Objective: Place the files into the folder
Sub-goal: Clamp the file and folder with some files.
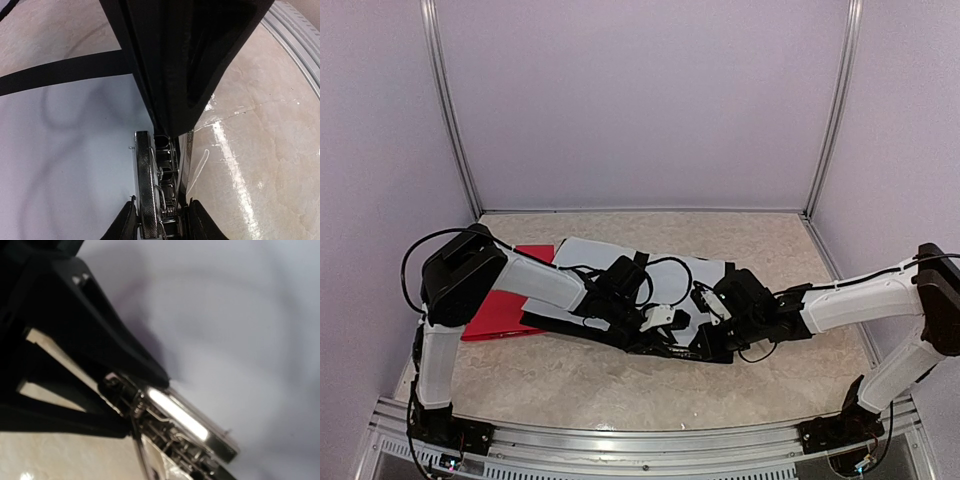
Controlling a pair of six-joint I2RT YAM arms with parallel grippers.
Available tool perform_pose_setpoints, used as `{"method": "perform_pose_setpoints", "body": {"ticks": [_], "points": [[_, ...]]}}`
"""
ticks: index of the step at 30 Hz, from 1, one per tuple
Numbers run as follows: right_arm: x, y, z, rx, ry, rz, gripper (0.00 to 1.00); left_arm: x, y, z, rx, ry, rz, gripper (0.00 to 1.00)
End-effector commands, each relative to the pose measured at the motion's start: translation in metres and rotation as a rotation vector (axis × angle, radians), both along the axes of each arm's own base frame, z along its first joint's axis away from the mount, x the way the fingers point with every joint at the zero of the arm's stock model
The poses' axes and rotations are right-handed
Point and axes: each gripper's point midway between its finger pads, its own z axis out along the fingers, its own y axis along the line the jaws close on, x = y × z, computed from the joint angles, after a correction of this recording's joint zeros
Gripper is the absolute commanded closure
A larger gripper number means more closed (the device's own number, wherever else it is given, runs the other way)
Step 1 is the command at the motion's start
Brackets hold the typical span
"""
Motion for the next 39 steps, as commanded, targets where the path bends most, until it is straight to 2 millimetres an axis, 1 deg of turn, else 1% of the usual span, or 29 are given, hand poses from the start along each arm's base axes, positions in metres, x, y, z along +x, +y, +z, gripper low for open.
{"method": "perform_pose_setpoints", "body": {"ticks": [1, 3, 11, 19, 28, 35, 39], "points": [[-0.014, -0.037, -0.035, -0.151, 0.066, -0.024, 1.00, -0.015, 0.009, -0.036, 0.076, 0.006, -0.012, 0.69], [-0.014, -0.038, -0.036, -0.152, 0.067, -0.024, 1.00, -0.018, 0.011, -0.039, 0.083, 0.009, -0.014, 0.74], [-0.009, -0.045, -0.039, -0.169, 0.055, -0.023, 1.00, -0.030, 0.016, -0.045, 0.098, 0.008, -0.042, 0.78], [-0.002, -0.048, -0.049, -0.199, 0.041, 0.011, 1.00, -0.037, 0.020, -0.049, 0.106, 0.005, -0.068, 0.80], [0.006, -0.051, -0.065, -0.224, 0.051, 0.038, 1.00, -0.045, 0.022, -0.051, 0.110, 0.014, -0.098, 0.82], [0.001, -0.053, -0.077, -0.233, 0.054, 0.073, 1.00, -0.046, 0.021, -0.050, 0.105, 0.021, -0.097, 0.84], [-0.001, -0.057, -0.082, -0.244, 0.048, 0.081, 1.00, -0.047, 0.021, -0.048, 0.102, 0.027, -0.099, 0.85]]}}
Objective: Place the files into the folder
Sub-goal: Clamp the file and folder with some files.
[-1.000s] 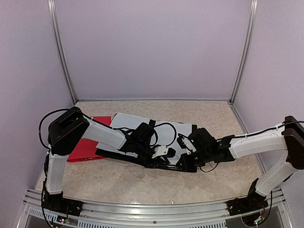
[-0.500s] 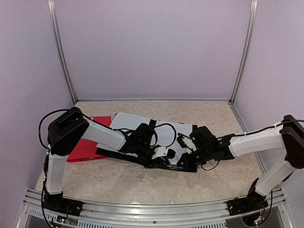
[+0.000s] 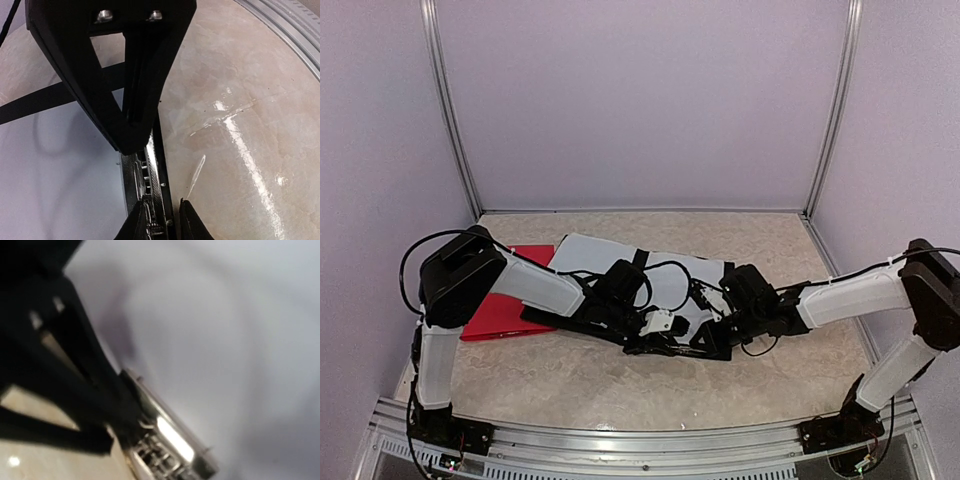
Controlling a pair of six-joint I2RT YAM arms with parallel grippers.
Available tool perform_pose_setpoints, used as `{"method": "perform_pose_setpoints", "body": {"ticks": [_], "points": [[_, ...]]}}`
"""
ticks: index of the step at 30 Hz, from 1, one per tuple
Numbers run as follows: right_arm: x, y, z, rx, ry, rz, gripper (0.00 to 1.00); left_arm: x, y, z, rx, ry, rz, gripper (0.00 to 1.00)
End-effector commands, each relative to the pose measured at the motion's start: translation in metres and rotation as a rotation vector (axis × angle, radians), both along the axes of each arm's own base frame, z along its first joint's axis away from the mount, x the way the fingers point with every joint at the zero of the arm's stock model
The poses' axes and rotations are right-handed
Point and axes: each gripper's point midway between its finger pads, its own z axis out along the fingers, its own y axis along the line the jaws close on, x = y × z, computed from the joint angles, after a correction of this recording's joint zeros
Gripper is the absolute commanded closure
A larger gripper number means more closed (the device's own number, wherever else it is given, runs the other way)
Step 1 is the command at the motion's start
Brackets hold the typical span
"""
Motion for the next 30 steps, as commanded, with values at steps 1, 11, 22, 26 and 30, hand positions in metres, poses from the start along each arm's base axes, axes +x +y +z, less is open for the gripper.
{"method": "perform_pose_setpoints", "body": {"ticks": [1, 11, 22, 26, 30], "points": [[-0.015, -0.049, -0.066, -0.243, 0.057, -0.032, 1.00, -0.043, 0.023, -0.048, 0.160, 0.126, -0.046, 0.86], [-0.022, -0.054, -0.079, -0.252, 0.061, -0.019, 1.00, -0.043, 0.023, -0.049, 0.163, 0.132, -0.041, 0.86], [-0.025, -0.066, -0.098, -0.316, 0.069, -0.020, 1.00, -0.044, 0.025, -0.051, 0.177, 0.133, -0.043, 0.87], [-0.029, -0.071, -0.108, -0.336, 0.087, -0.024, 1.00, -0.045, 0.025, -0.050, 0.175, 0.133, -0.045, 0.87], [-0.029, -0.074, -0.111, -0.353, 0.092, -0.037, 1.00, -0.046, 0.026, -0.051, 0.179, 0.137, -0.051, 0.88]]}}
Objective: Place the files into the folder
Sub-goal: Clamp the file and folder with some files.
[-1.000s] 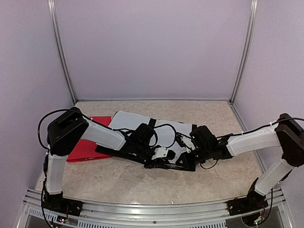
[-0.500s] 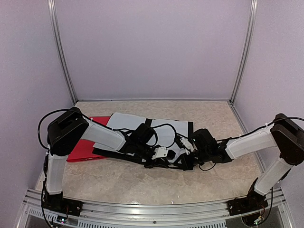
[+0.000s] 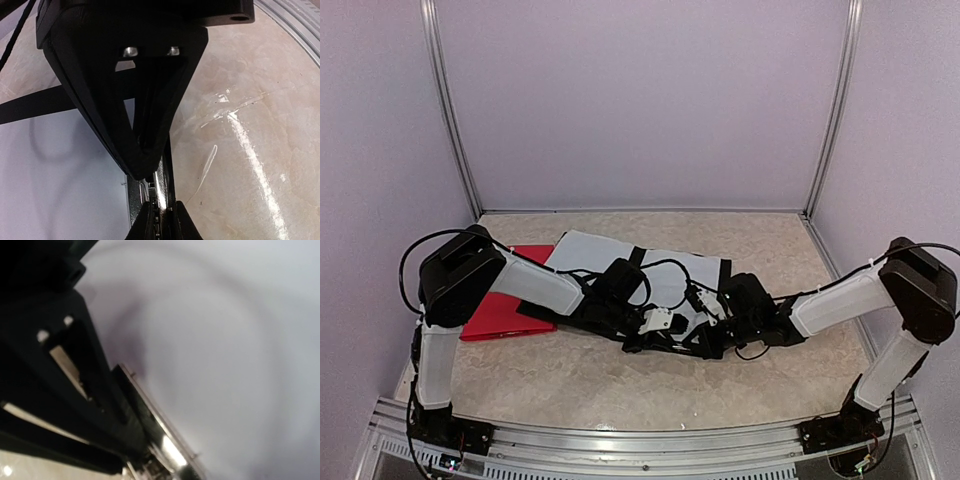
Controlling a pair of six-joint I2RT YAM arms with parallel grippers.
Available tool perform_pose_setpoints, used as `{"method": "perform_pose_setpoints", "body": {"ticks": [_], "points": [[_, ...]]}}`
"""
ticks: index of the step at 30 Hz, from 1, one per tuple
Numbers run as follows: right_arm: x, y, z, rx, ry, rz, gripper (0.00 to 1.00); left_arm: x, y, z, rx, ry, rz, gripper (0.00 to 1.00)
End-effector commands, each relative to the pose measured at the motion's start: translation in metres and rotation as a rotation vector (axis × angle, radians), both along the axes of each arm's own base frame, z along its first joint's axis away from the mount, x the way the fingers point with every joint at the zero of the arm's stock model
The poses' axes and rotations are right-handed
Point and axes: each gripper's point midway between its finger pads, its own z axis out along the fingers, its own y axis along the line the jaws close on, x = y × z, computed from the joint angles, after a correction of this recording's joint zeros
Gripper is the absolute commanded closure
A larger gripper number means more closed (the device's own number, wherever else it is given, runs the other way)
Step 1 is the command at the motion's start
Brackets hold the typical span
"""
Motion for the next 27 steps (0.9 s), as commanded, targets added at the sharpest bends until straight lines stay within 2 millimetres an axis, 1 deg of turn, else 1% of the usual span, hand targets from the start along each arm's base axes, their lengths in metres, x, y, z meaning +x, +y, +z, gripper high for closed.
{"method": "perform_pose_setpoints", "body": {"ticks": [1, 7, 12, 15, 18, 27], "points": [[-0.037, -0.087, -0.098, -0.426, 0.173, -0.093, 1.00, -0.051, 0.025, -0.049, 0.164, 0.153, -0.071, 0.88], [-0.039, -0.088, -0.104, -0.443, 0.191, -0.084, 1.00, -0.051, 0.026, -0.050, 0.169, 0.152, -0.072, 0.89], [-0.041, -0.086, -0.098, -0.423, 0.194, -0.086, 1.00, -0.050, 0.025, -0.050, 0.172, 0.149, -0.067, 0.90], [-0.043, -0.082, -0.092, -0.402, 0.189, -0.077, 1.00, -0.047, 0.024, -0.050, 0.172, 0.143, -0.053, 0.90], [-0.047, -0.076, -0.090, -0.388, 0.195, -0.057, 1.00, -0.043, 0.023, -0.051, 0.176, 0.129, -0.036, 0.90], [-0.065, -0.067, -0.095, -0.381, 0.217, -0.014, 1.00, -0.032, 0.019, -0.052, 0.179, 0.110, 0.020, 0.90]]}}
